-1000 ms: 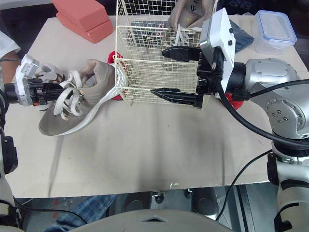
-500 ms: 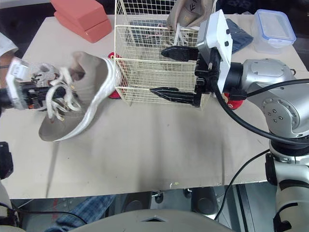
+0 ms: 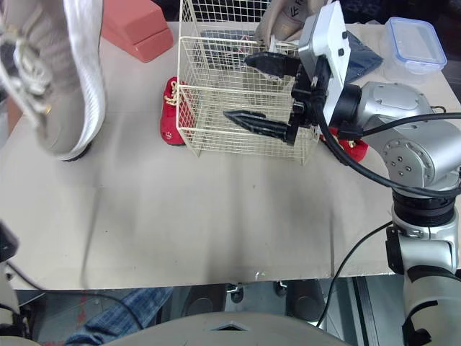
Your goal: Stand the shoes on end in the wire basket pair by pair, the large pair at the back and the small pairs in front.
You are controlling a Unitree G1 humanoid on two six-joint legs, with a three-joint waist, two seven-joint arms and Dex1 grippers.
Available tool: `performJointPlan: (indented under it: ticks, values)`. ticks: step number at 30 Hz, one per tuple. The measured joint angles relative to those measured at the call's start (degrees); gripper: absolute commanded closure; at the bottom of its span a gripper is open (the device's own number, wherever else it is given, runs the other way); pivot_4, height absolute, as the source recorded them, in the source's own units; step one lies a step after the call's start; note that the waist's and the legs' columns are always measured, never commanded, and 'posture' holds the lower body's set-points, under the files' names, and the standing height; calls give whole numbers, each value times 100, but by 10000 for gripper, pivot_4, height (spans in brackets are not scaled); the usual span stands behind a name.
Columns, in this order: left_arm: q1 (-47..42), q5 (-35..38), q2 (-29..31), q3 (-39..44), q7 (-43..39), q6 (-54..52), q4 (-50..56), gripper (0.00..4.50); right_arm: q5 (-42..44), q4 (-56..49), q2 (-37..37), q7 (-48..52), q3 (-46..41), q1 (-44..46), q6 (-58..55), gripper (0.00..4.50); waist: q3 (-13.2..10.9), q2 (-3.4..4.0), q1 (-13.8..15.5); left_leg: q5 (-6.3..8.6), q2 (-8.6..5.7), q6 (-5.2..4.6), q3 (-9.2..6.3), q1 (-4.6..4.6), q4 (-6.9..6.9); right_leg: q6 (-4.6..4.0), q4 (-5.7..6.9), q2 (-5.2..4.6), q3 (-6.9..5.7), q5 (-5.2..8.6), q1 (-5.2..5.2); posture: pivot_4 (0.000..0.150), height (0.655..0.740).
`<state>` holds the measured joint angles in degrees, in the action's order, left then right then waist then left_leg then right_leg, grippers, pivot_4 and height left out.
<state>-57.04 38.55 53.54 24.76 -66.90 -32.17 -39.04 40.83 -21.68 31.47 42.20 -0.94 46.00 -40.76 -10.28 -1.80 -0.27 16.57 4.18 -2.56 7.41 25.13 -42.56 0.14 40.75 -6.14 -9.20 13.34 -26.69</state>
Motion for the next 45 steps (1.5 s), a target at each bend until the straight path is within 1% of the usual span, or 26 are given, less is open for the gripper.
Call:
performJointPlan:
  ticks: [1,3,5,8,11,15,19,23,28,35,39,45]
  values:
    - [-102,0,-187,32,228,101,71,40165,-20,15,-16,-54,-22,10,26,0,1,-1,4,0,-1,0,0,0,-1,0,0,0,-1,-1,1,1500,6860]
    - [-454,-11,-887,99,935,529,286,40165,-68,6,-52,-222,-87,8,90,0,2,-3,11,0,-4,0,1,1,-2,-1,1,0,-8,-1,1,1500,6860]
    - [-804,-7,-1506,181,1427,961,334,40165,-106,-31,-62,-366,-156,-22,99,0,1,-4,1,0,-9,0,5,1,-1,-1,1,2,-18,-1,0,1500,6860]
    - [-1263,-63,-2178,187,1935,1649,321,40165,-133,-107,-73,-595,-254,-86,102,0,1,-4,-51,0,-12,0,10,-1,3,-1,0,4,-15,-1,-2,1500,6860]
    - [-1694,-135,-2699,204,2296,2400,57,40165,-174,-151,-83,-866,-432,-159,117,0,1,-4,-74,-1,-11,1,17,-12,12,-2,2,7,-9,-1,-1,1500,6860]
    - [-2177,-299,-3170,304,2694,3537,-539,40165,-228,-259,-71,-1086,-511,-235,137,0,1,-3,-69,-1,-10,1,24,-16,16,-1,1,8,-4,-1,-1,1500,6860]
    - [-2277,-493,-3502,302,2741,4408,-961,40165,-233,-318,-28,-1213,-652,-291,137,0,1,-4,-48,-1,-11,1,25,-15,15,-1,-1,8,-4,-1,-1,1500,6860]
    - [-2188,-761,-4042,207,2770,5200,-1350,40165,-264,-390,12,-1350,-708,-358,139,0,1,-4,-9,-1,-12,1,28,-9,13,-1,-6,6,-12,-1,1,1500,6860]
    - [-2089,-1057,-4435,78,2740,5944,-1879,40165,-259,-457,14,-1419,-710,-430,138,0,0,-5,-43,-1,-14,1,37,-8,17,-1,-8,9,-13,-1,-1,1500,6860]
    - [-2079,-1746,-4493,-252,3098,6913,-2486,40165,-208,-568,24,-1526,-797,-463,107,0,0,-4,-56,-1,-11,1,29,-19,27,-1,-9,11,-1,-1,-2,1500,6860]
    - [-2013,-1835,-4493,-281,3166,6988,-2594,40165,-154,-668,36,-1555,-832,-521,82,0,0,-4,-47,-1,-10,1,28,-18,27,-1,-10,10,-1,-1,-1,1500,6860]
    - [-1667,-1995,-4489,-361,3463,6911,-2538,40165,-141,-670,120,-1648,-857,-531,63,0,1,-3,-43,-1,-9,1,25,-25,27,-1,-7,10,-2,-1,3,1500,6860]
